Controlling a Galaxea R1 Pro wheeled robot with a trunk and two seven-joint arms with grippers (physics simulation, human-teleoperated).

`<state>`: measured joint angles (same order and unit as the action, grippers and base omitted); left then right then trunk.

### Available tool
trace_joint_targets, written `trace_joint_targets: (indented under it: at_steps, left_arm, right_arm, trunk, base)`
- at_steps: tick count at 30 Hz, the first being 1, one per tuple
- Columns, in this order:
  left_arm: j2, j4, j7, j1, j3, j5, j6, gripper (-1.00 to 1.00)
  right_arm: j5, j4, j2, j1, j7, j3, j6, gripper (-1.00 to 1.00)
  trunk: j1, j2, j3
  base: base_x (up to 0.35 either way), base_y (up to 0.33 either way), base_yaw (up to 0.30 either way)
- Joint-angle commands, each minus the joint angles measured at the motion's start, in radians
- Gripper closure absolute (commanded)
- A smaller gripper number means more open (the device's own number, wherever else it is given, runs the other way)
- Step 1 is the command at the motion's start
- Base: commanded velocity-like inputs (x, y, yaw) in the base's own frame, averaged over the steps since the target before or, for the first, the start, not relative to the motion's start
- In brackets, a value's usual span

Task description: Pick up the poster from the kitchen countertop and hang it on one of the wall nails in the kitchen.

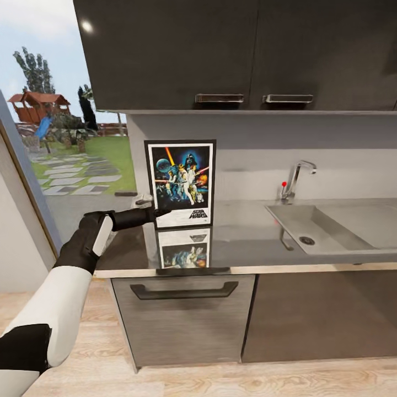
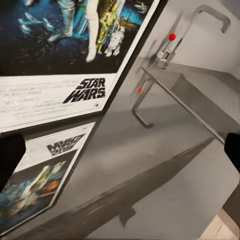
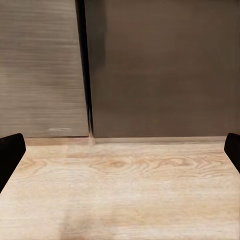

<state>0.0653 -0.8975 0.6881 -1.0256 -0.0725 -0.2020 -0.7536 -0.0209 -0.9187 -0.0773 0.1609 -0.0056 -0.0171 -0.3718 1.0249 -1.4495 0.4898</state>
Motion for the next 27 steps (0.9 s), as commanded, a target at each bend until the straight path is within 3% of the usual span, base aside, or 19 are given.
trace_joint_targets:
  at_steps: [1,7,13,21,27]
  left_arm:
    - [0.005,0.000,0.002,-0.001,-0.002,-0.002,-0.006,-1.00]
    - [0.068,0.088,0.003,-0.001,-0.002,-0.003,0.028,-1.00]
    - [0.080,0.124,0.006,-0.001,-0.001,-0.004,0.058,-1.00]
    - [0.096,0.130,0.052,-0.001,-0.001,-0.002,0.064,-1.00]
    - [0.102,0.130,0.059,-0.001,-0.001,-0.004,0.065,-1.00]
  right_arm:
    - [-0.002,-0.001,0.000,0.000,-0.001,0.000,-0.001,-1.00]
    - [-0.003,0.000,-0.001,0.000,-0.002,-0.002,-0.002,-1.00]
    - [-0.004,0.000,0.000,0.000,-0.001,-0.046,-0.002,-1.00]
    - [-0.003,0.000,0.001,0.000,-0.001,-0.058,-0.003,-1.00]
    - [-0.004,0.000,0.001,0.000,-0.001,-0.060,-0.005,-1.00]
  trunk:
    - [0.000,-0.001,0.001]
    - [0.000,-0.001,0.001]
    - [0.000,-0.001,0.001]
    - [0.000,-0.001,0.001]
    - [0.000,-0.001,0.001]
  base:
    - [0.009,0.000,0.000]
    - [0.003,0.000,0.000]
    - [0.000,0.000,0.000]
    - [0.022,0.000,0.000]
    - [0.233,0.000,0.000]
